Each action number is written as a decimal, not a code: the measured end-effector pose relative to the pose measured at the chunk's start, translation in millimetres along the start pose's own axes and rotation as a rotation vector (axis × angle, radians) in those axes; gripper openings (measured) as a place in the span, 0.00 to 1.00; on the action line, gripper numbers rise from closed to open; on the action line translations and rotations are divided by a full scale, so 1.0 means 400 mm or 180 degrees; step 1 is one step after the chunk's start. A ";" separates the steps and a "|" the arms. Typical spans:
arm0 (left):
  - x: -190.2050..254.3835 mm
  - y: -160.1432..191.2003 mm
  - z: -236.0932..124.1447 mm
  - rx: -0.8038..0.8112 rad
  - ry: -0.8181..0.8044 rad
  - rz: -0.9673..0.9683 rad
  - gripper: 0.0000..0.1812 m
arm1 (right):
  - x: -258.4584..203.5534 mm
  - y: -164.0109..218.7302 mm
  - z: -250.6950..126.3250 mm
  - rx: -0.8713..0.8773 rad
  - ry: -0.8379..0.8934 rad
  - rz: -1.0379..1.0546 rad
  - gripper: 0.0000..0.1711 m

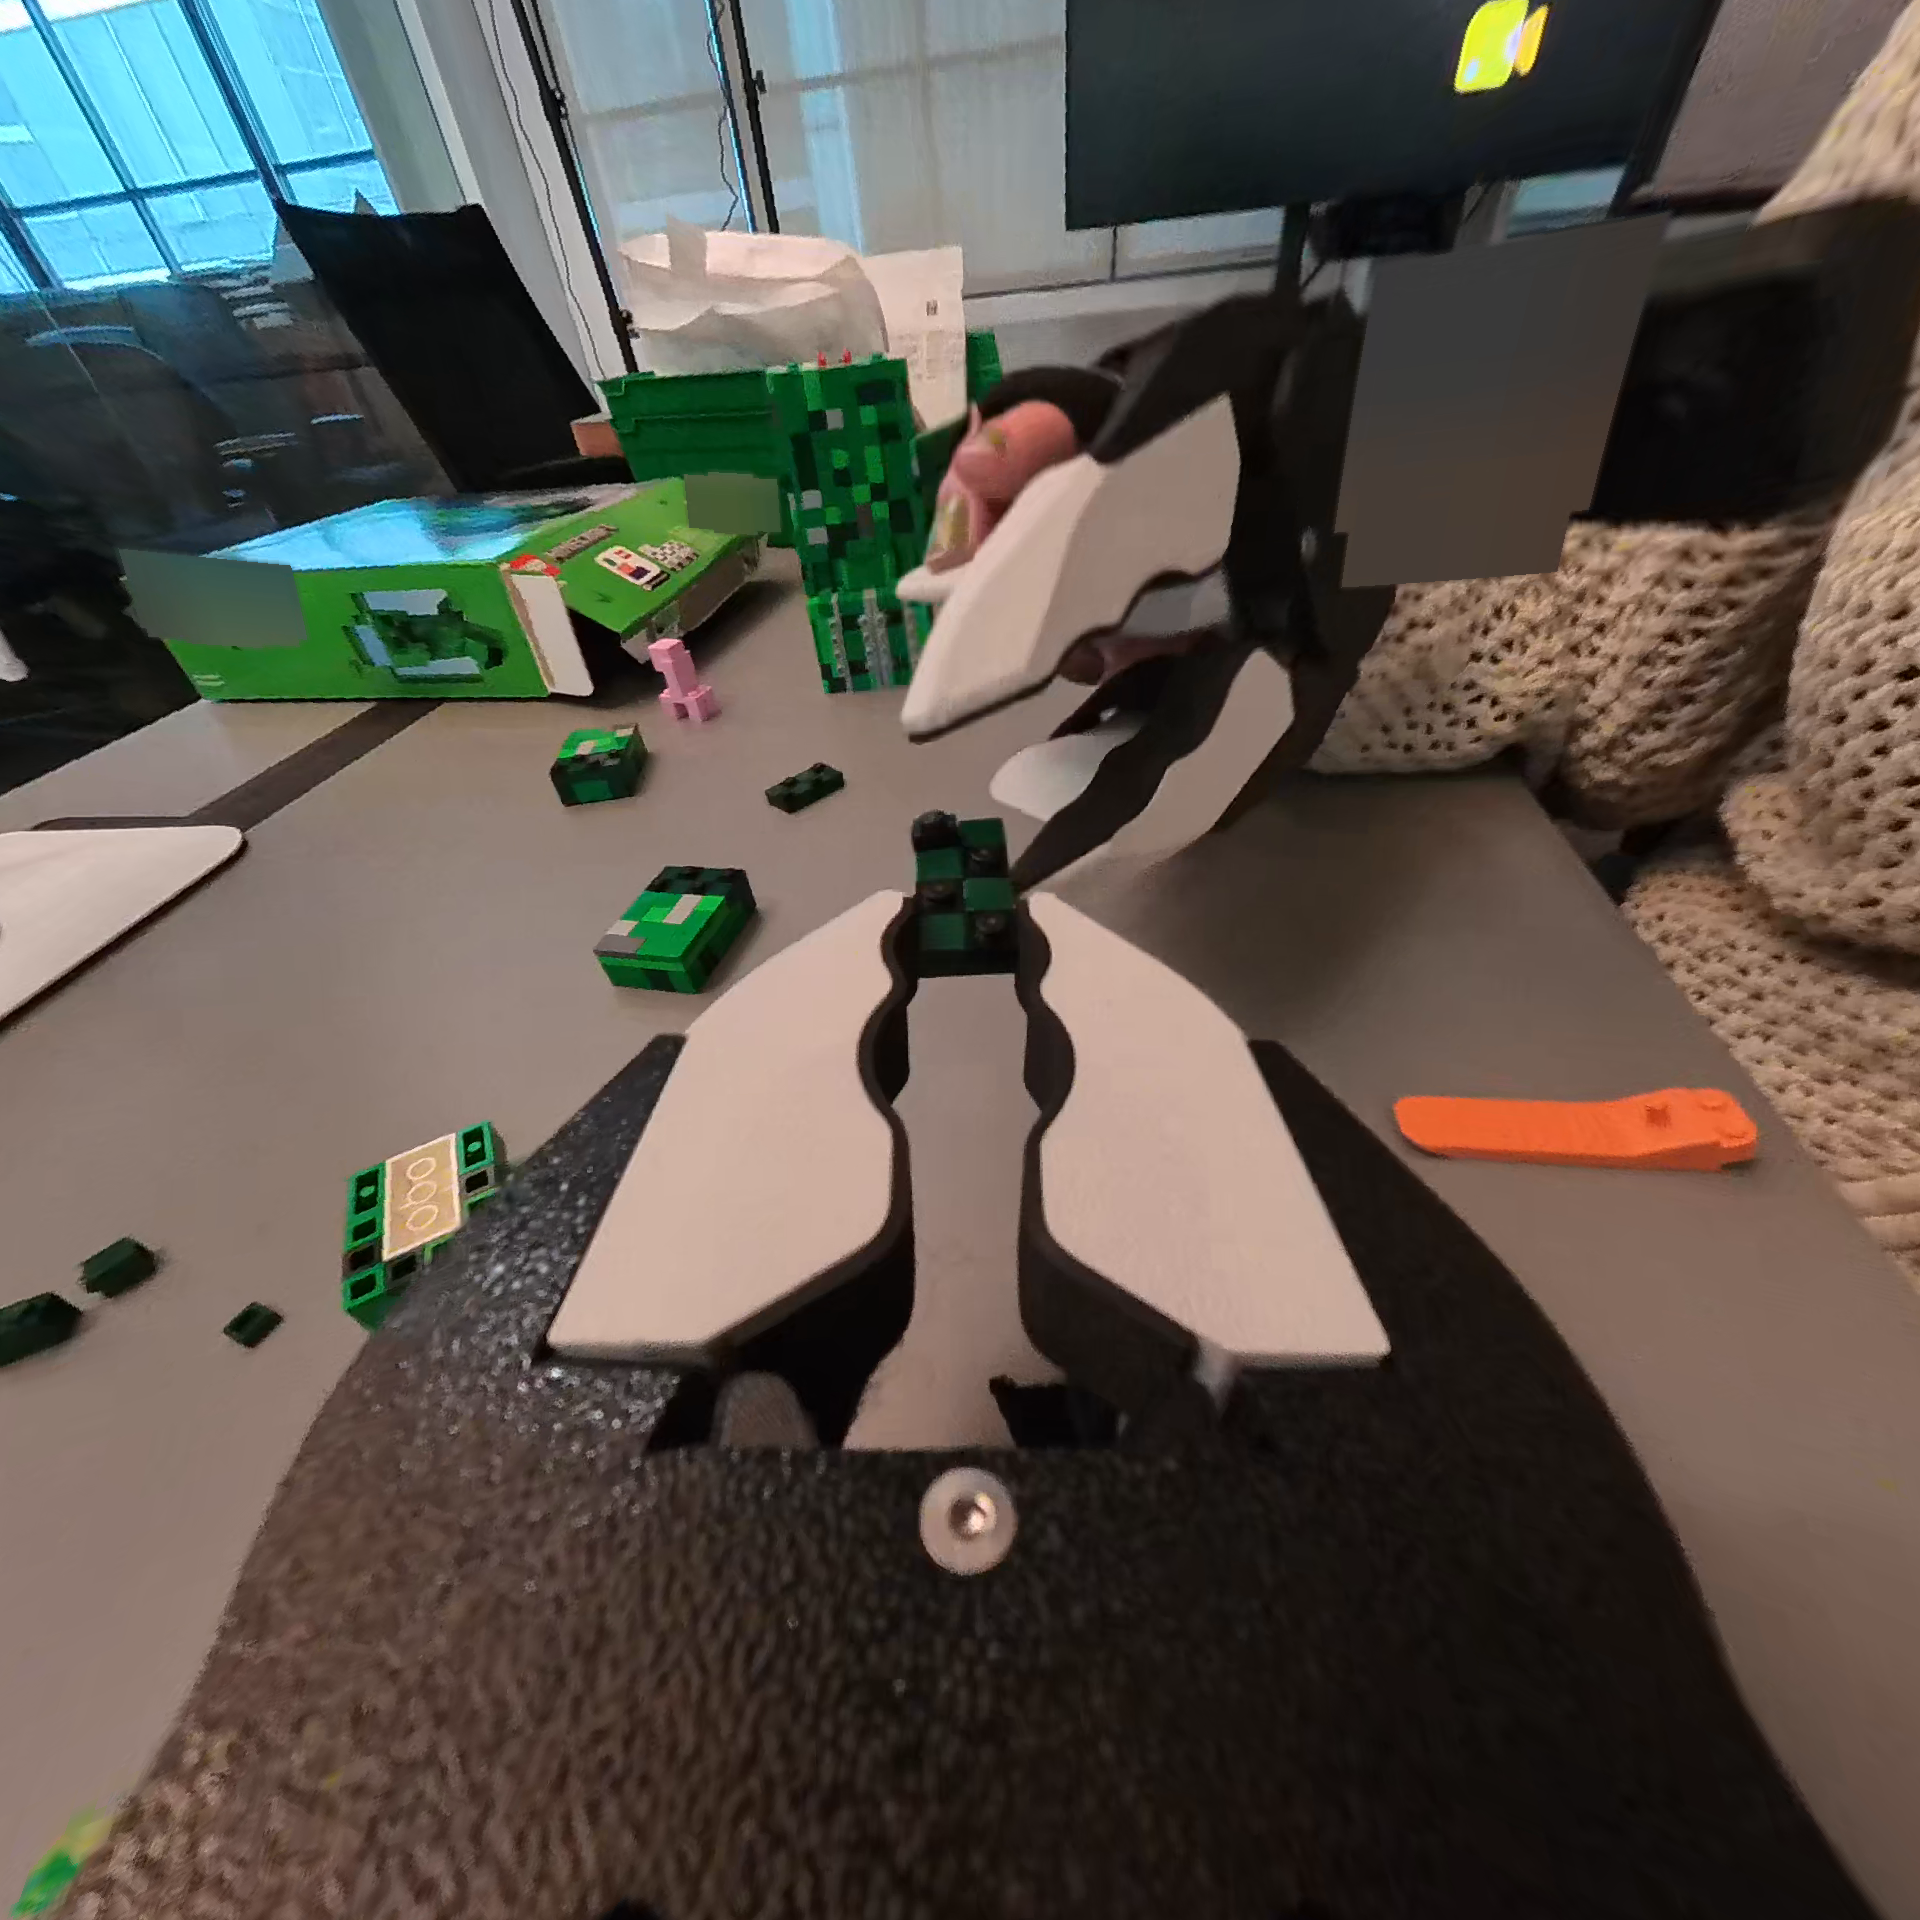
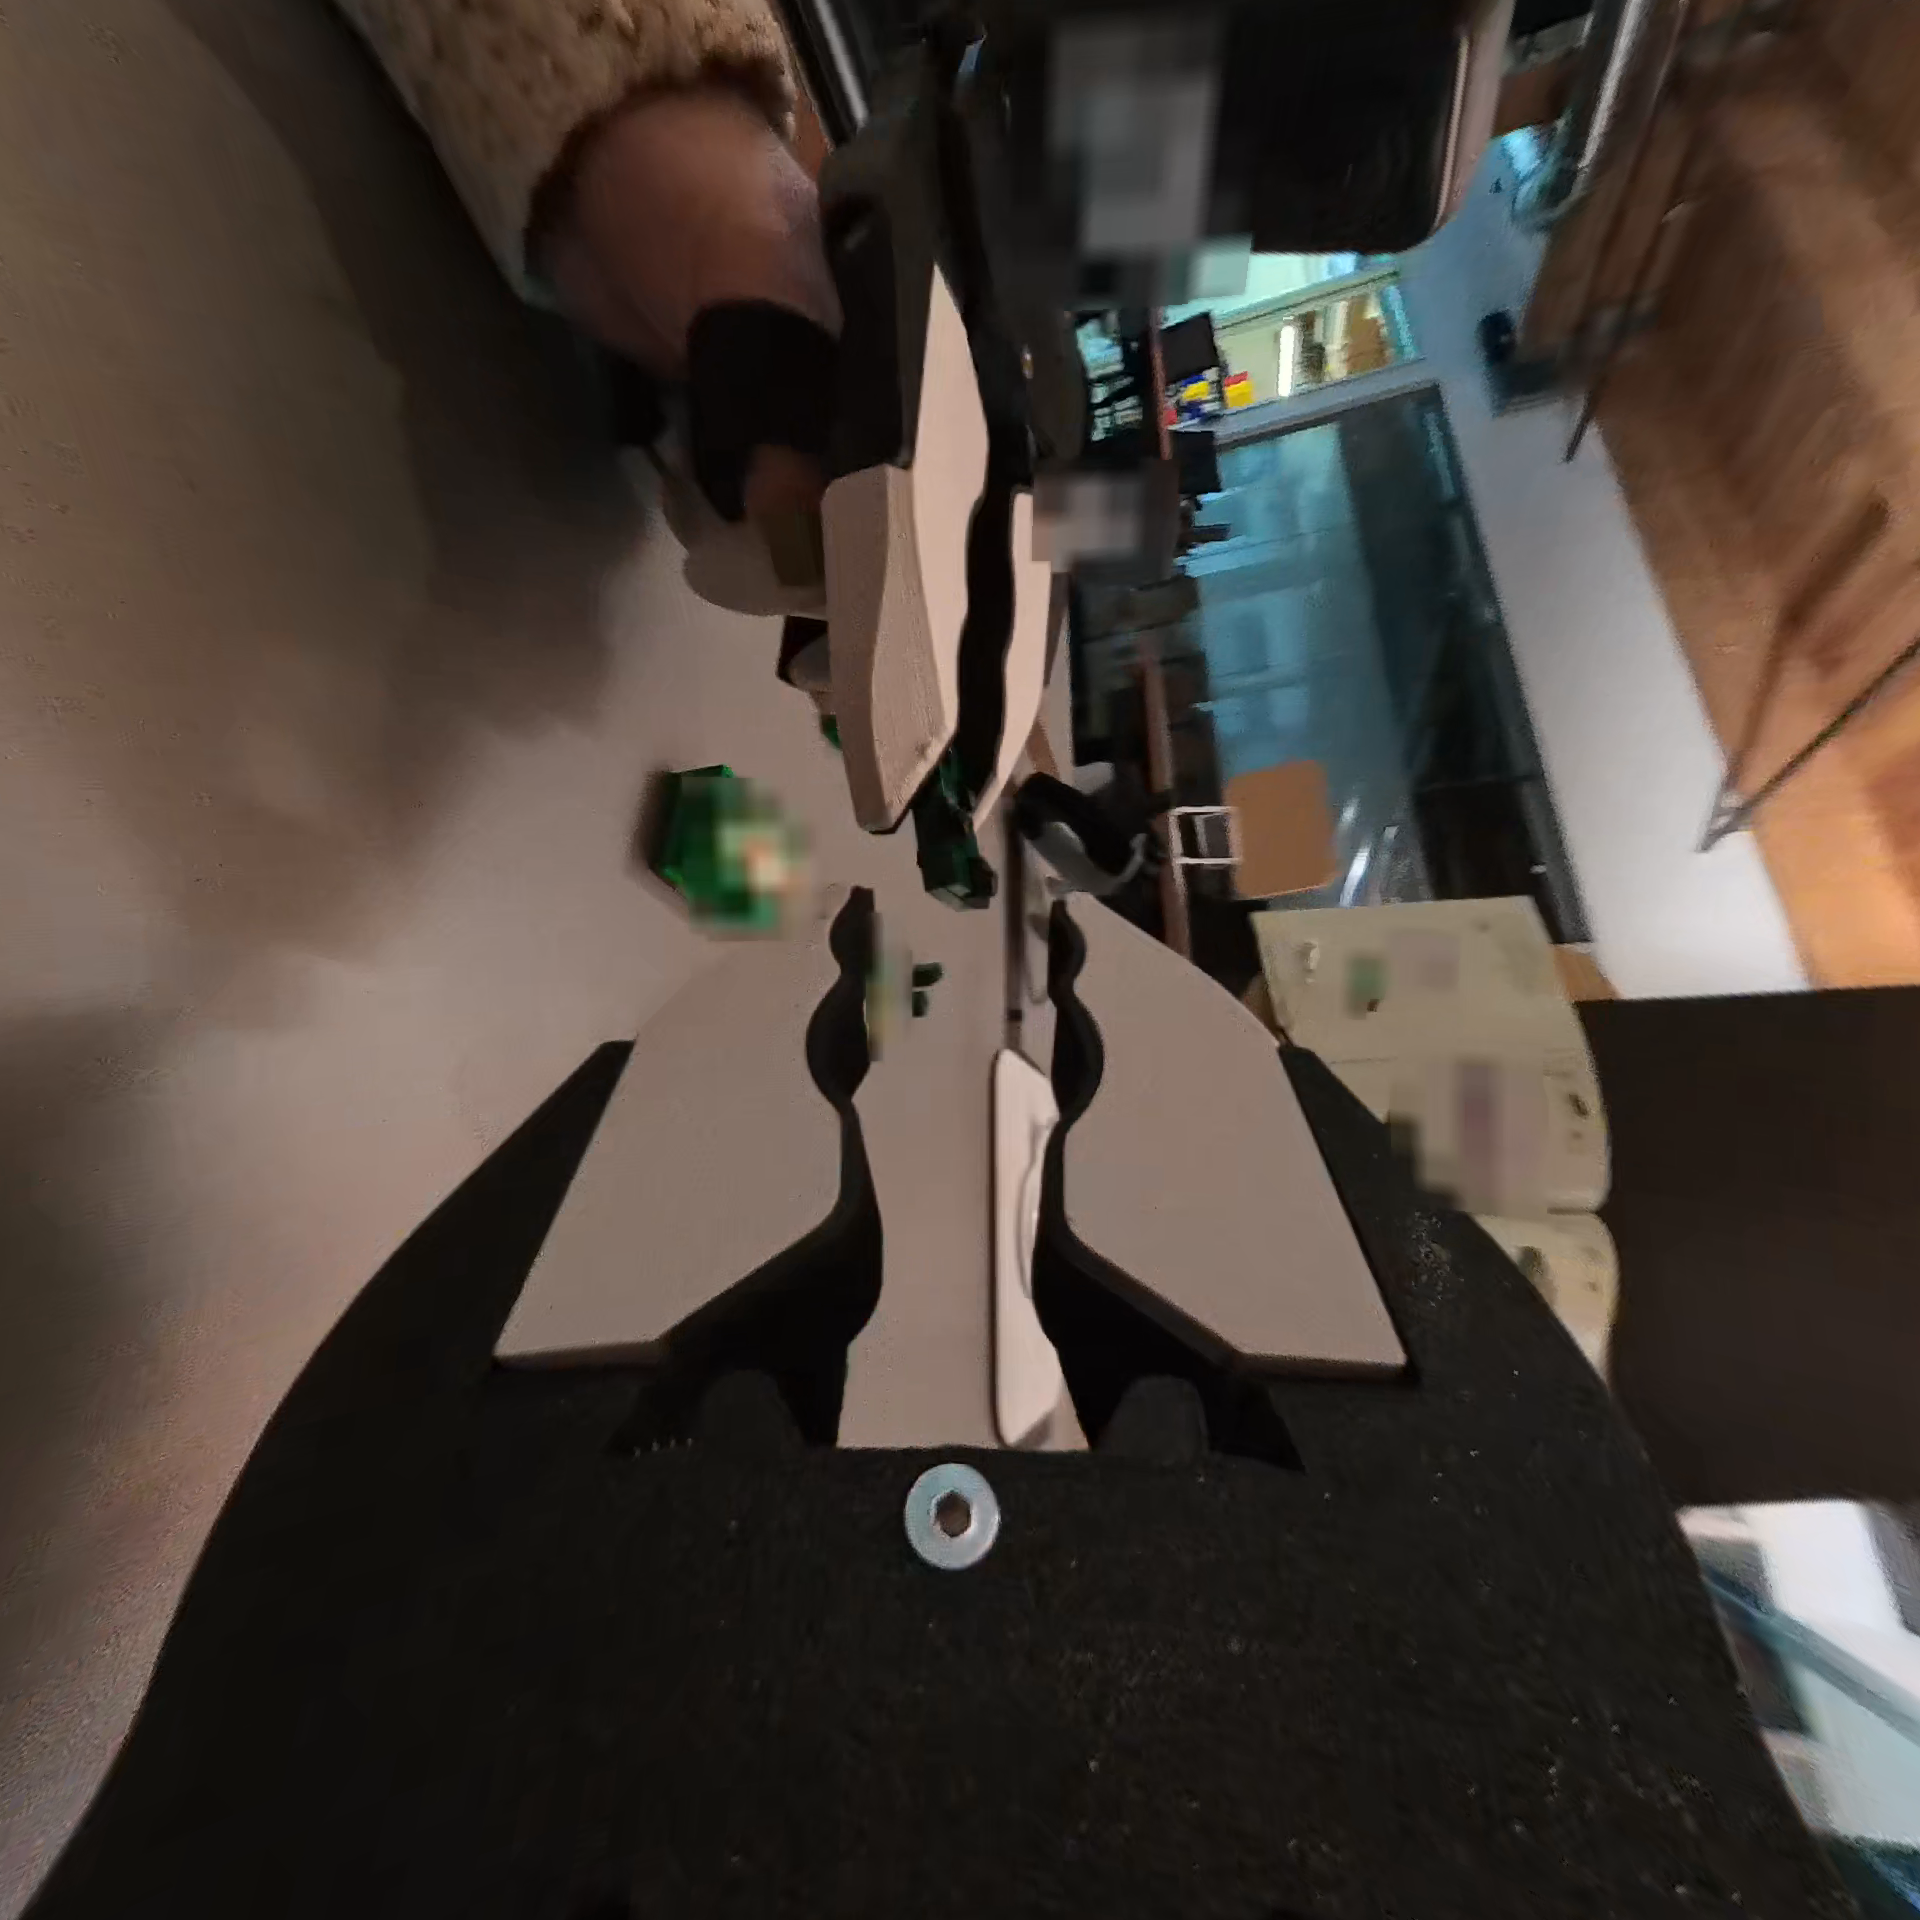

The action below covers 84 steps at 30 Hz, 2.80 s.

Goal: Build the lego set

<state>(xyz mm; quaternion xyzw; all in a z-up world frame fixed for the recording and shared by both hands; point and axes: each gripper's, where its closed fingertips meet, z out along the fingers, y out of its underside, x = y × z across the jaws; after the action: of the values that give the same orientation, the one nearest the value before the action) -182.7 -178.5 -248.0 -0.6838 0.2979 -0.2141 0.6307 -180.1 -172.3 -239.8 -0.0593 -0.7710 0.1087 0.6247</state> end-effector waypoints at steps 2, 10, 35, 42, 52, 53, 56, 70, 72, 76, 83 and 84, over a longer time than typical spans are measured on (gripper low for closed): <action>0.000 -0.007 -0.003 0.0054 0.0015 -0.0032 0.09 | 0.008 -0.002 0.007 -0.0029 0.0123 -0.0109 0.17; 0.008 0.002 0.002 -0.0025 0.0067 -0.0015 0.09 | 0.004 -0.004 0.024 -0.0060 0.0140 -0.0291 0.11; 0.003 0.014 0.005 -0.0226 -0.0217 0.0504 0.15 | -0.029 0.014 0.009 0.0171 -0.0375 0.0391 0.04; 0.009 0.012 0.016 -0.0176 -0.0014 -0.0154 0.24 | -0.040 0.014 0.011 0.0093 -0.0261 -0.0057 0.05; 0.017 0.037 0.021 -0.0356 0.0098 -0.0164 0.09 | -0.030 0.015 0.023 0.0085 0.0088 -0.0054 0.16; 0.016 0.037 0.019 -0.0354 0.0090 -0.0147 0.09 | -0.029 0.020 0.023 0.0069 0.0092 -0.0004 0.17; 0.018 0.035 0.019 -0.0338 0.0120 -0.0182 0.09 | -0.034 0.021 0.019 0.0116 0.0077 -0.0054 0.11; -0.007 0.037 0.011 -0.0386 -0.0234 0.0435 0.10 | -0.028 0.039 0.028 -0.0103 0.0083 -0.0165 0.12; -0.017 0.032 0.003 -0.0432 -0.0460 0.0927 0.10 | -0.042 0.042 0.018 0.0087 -0.0286 0.0562 0.22; 0.005 0.027 0.010 -0.0467 -0.0533 0.1643 0.09 | -0.034 -0.009 -0.012 0.0860 -0.1066 0.2269 0.26; 0.031 0.029 0.018 -0.0419 -0.0313 0.1610 0.10 | -0.067 -0.021 -0.010 0.0917 -0.1326 0.2317 0.18; 0.033 0.031 0.019 -0.0429 -0.0280 0.1586 0.10 | -0.071 -0.020 -0.008 0.0889 -0.1325 0.2241 0.17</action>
<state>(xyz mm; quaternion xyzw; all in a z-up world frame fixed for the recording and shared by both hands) -169.6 -182.3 -262.4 -0.6384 0.4430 -0.0019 0.6294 -170.7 -186.4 -264.2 -0.2104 -0.7912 0.4282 0.3827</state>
